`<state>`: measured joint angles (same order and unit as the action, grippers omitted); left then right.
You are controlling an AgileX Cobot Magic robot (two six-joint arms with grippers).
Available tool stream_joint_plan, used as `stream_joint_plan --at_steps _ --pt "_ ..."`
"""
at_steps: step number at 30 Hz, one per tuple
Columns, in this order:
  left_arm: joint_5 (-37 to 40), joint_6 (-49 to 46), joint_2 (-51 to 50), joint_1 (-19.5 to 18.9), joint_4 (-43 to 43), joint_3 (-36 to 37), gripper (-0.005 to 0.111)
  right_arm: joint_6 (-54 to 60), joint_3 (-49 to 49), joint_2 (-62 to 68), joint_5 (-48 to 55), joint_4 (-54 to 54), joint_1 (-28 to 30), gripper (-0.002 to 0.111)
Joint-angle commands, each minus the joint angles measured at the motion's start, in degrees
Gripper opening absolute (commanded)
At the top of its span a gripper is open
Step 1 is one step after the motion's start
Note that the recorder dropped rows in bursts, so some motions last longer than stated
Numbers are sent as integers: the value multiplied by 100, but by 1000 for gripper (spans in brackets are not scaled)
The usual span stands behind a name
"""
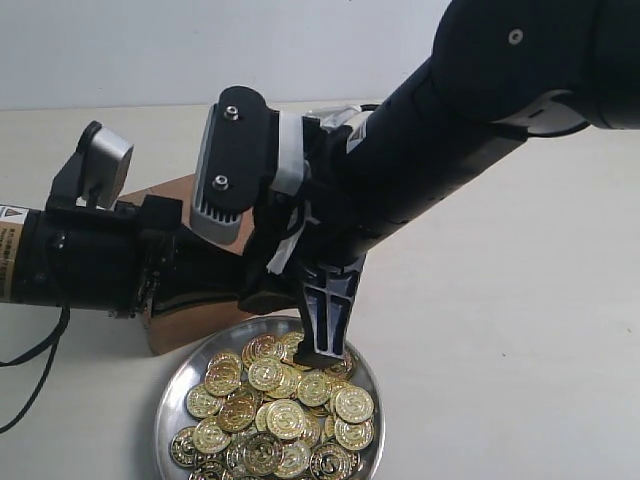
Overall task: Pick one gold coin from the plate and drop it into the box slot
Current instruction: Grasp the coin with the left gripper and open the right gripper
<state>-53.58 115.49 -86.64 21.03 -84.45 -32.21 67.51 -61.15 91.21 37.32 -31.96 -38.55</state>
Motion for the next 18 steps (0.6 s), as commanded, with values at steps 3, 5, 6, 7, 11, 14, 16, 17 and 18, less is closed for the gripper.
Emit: stream_joint_plan --at_steps 3,5,6,7,11,14,16,17,18 --pt "-293 182 -5 36 -921 -65 0 -170 7 -17 318 -92 -5 7" --pt "-293 285 -5 36 -1220 -65 0 -219 7 -17 343 -92 -5 7" --pt "-257 341 -5 36 -1406 -65 0 -301 7 -17 343 -75 -5 7" --pt "-231 396 -5 24 -1550 -65 0 -327 7 -17 343 -64 -5 7" --pt "-151 425 -5 14 -1550 -65 0 -424 7 -17 343 -53 -5 10" --pt "74 482 -5 14 -1550 -65 0 -647 7 -17 374 -41 -5 29" --pt "96 482 -5 14 -1550 -65 0 -646 7 -17 438 -41 -5 39" --pt "96 482 -5 14 -1550 -65 0 -646 7 -17 435 -41 -5 43" --pt "96 482 -5 14 -1550 -65 0 -672 7 -17 441 -41 -5 44"
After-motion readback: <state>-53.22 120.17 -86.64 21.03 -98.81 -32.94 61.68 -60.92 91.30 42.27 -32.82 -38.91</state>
